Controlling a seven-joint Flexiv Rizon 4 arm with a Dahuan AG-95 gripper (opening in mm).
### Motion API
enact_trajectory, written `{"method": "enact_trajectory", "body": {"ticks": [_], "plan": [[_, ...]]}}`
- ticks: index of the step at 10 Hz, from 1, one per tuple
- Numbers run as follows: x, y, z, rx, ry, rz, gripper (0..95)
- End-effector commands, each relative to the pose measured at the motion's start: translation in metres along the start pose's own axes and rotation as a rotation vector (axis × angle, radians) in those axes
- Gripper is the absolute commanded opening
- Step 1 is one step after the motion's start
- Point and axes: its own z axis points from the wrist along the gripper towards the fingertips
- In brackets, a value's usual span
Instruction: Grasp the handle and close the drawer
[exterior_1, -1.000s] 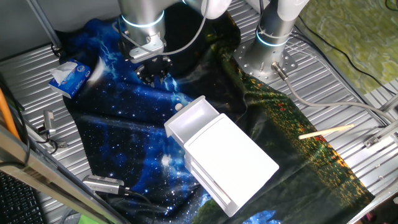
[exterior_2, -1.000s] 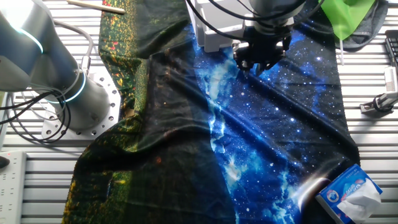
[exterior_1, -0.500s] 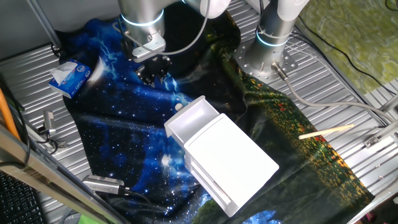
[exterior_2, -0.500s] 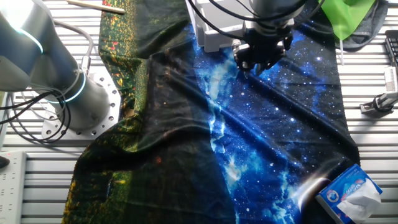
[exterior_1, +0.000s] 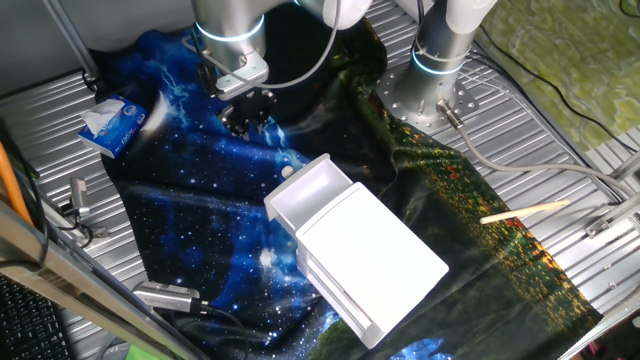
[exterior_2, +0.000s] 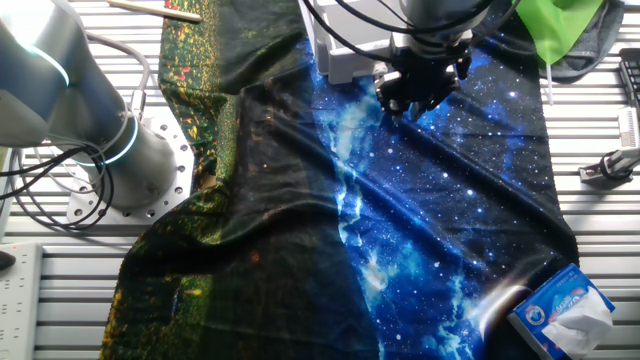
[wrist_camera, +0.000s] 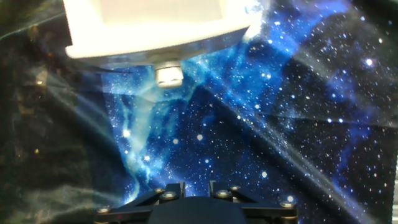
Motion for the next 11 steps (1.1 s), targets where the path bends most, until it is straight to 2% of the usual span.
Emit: {"method": "enact_trajectory", "body": {"ticks": [1, 6, 7, 11], "plan": [[0.0000, -0.0006, -0.0001, -0.001, 0.000, -0.002, 19.0], [0.0000, -0.0006, -0.0001, -0.002, 0.001, -0.011, 19.0], [-0.0001, -0.0008, 0.0000, -0.004, 0.000, -0.018, 38.0], [-0.0065, -0.0052, 0.0022, -0.008, -0.003, -0.028, 38.0]]}}
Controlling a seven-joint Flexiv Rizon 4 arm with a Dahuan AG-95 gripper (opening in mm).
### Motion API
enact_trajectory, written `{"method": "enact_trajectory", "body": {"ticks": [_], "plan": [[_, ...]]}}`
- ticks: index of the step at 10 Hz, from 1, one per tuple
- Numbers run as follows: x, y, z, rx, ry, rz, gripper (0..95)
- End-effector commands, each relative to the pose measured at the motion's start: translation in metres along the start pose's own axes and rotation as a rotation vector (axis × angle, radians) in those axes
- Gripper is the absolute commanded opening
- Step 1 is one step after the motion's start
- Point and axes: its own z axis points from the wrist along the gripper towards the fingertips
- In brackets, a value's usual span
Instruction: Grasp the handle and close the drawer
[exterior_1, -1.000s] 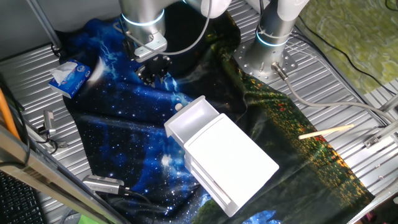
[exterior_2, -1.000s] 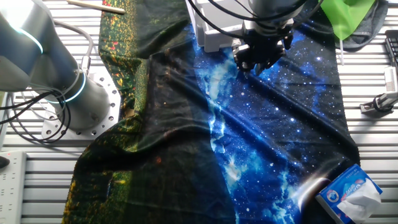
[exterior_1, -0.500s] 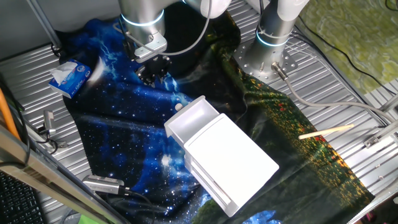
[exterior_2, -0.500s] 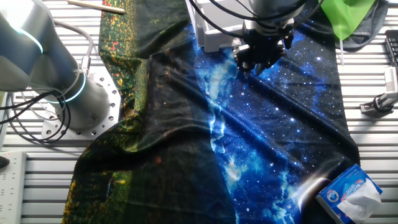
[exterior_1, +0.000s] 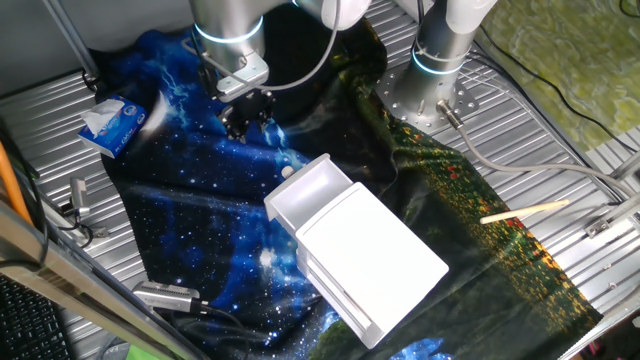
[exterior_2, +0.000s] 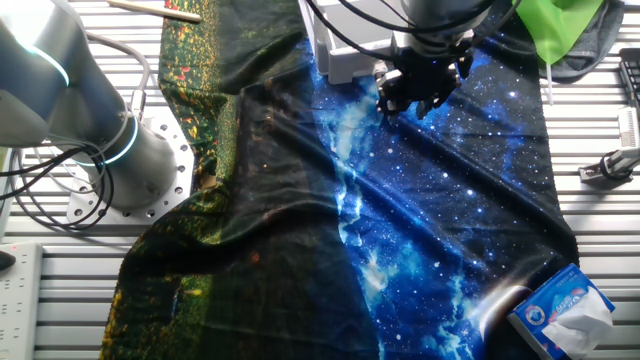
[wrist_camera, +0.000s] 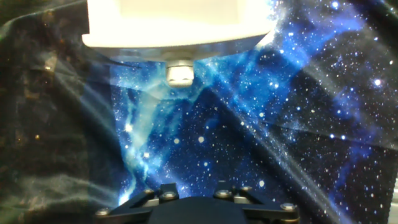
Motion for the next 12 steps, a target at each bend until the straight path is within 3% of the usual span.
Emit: {"method": "enact_trajectory", "body": {"ticks": [1, 8, 12], "plan": [[-0.004, -0.001, 0.001, 0.002, 0.000, 0.001, 57.0], [-0.038, -0.002, 0.014, 0.010, -0.008, 0.024, 57.0], [-0.066, 0.003, 0.017, 0.026, 0.004, 0.034, 57.0]]}}
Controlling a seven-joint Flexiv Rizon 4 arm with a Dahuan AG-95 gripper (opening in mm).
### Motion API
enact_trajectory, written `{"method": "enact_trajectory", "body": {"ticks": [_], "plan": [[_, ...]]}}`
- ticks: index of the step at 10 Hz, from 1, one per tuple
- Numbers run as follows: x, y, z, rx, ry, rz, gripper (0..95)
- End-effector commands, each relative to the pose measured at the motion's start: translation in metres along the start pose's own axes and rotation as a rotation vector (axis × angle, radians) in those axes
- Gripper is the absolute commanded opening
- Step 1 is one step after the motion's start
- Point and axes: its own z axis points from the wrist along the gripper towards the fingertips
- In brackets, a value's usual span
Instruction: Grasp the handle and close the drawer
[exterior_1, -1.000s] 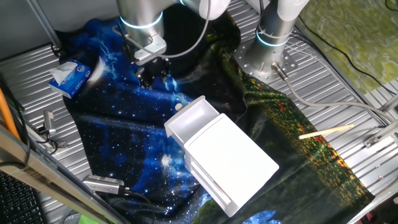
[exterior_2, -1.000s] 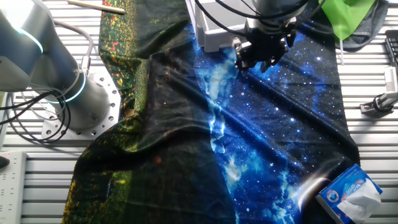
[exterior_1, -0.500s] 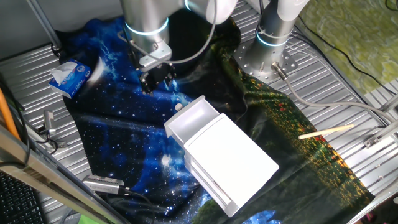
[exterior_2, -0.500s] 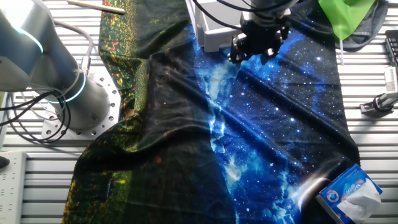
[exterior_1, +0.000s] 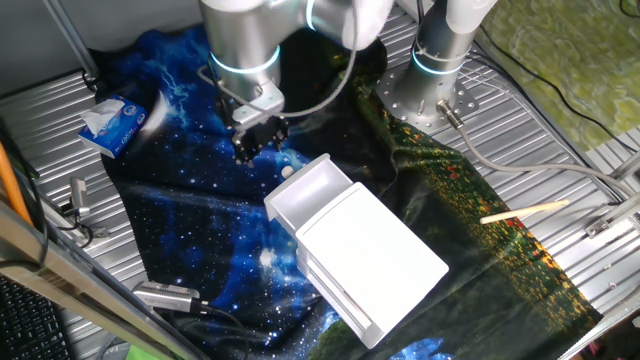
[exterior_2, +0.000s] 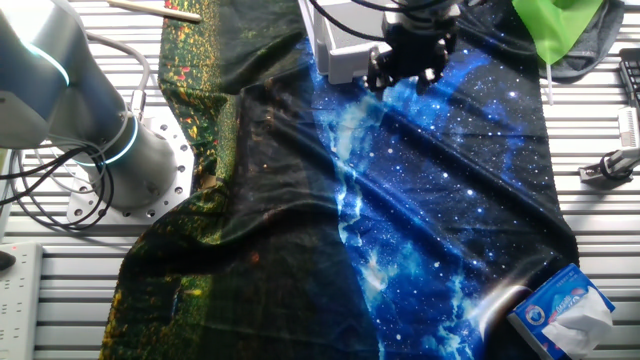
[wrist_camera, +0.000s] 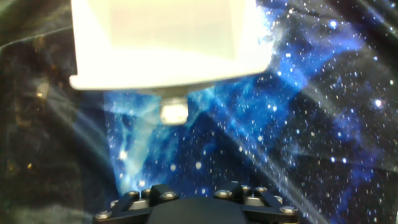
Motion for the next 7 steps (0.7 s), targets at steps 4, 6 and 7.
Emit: {"method": "enact_trajectory", "body": {"ticks": [4, 6, 7], "plan": [[-0.022, 0.003, 0.003, 0.028, 0.006, -0.035, 57.0], [-0.024, 0.003, 0.003, 0.045, 0.001, -0.063, 57.0], [-0.024, 0.004, 0.004, 0.048, -0.002, -0.069, 57.0]]}}
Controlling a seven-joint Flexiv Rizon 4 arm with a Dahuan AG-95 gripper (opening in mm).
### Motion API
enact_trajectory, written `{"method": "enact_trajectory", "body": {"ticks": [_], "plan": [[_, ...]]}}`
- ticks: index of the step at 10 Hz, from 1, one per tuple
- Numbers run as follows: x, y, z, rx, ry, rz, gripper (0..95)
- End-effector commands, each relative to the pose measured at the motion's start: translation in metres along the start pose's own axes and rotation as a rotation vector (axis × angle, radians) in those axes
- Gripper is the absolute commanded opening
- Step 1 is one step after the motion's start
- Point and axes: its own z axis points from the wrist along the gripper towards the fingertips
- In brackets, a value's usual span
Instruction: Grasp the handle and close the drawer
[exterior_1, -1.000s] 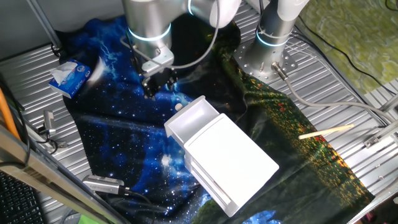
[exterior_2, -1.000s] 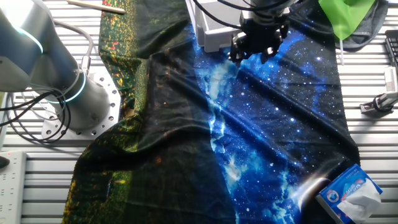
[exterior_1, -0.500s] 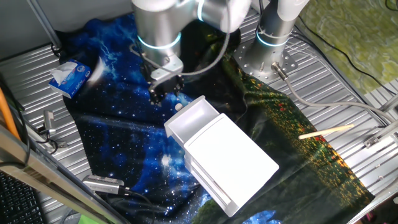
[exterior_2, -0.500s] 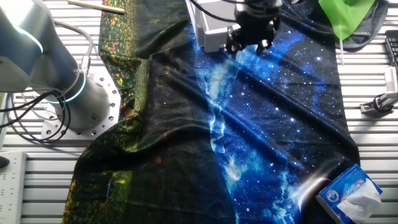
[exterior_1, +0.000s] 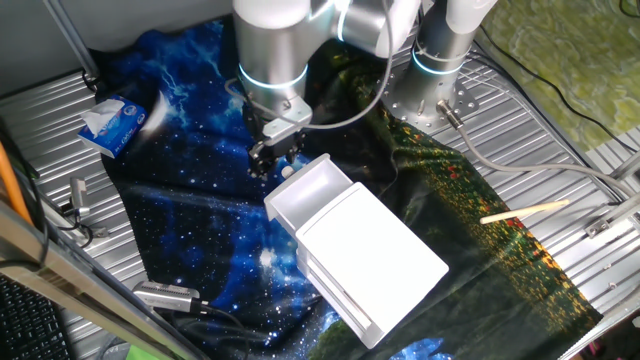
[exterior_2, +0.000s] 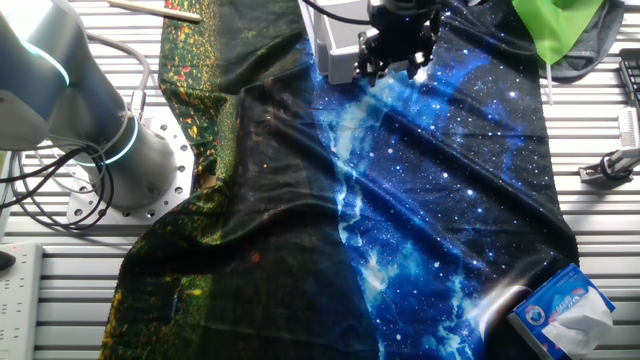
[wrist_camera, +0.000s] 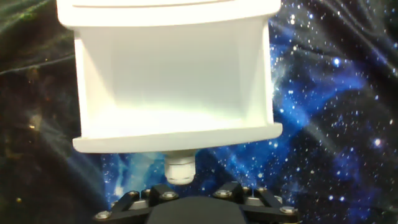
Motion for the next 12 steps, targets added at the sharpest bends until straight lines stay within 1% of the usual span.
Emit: {"method": "enact_trajectory", "body": {"ticks": [1, 9, 12], "plan": [[-0.001, 0.003, 0.000, 0.007, -0.008, -0.012, 57.0], [-0.009, 0.012, 0.004, 0.001, -0.017, -0.037, 57.0], [-0.016, 0.013, 0.007, 0.002, -0.016, -0.043, 57.0]]}}
